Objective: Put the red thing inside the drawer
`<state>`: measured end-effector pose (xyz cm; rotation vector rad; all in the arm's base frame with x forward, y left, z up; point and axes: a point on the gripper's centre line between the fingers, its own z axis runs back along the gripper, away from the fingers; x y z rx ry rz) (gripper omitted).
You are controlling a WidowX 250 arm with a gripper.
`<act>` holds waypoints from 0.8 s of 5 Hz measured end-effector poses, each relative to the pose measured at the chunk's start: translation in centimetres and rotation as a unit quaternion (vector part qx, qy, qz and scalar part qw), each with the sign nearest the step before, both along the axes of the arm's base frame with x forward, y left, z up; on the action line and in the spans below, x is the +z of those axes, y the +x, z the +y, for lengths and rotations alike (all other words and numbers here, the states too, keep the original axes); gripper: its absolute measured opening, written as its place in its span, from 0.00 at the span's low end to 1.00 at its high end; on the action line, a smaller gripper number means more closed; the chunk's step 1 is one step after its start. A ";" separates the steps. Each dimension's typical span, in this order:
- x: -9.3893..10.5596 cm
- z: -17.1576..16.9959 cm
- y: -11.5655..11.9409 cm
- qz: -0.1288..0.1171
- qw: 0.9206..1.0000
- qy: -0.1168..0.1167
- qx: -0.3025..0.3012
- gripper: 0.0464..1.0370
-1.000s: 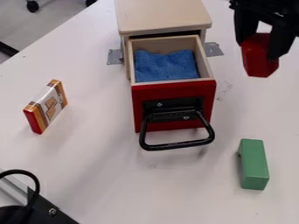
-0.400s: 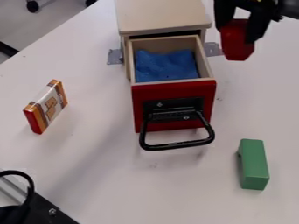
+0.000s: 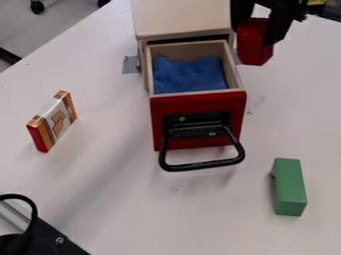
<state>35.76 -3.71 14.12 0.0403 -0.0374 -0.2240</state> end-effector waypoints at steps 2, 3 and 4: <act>0.0 3.0 0.2 0.020 0.999 0.020 0.024 0.70; 0.0 4.2 0.2 0.021 0.999 0.021 0.038 0.70; -0.4 5.6 -0.4 0.037 0.998 0.027 0.048 0.70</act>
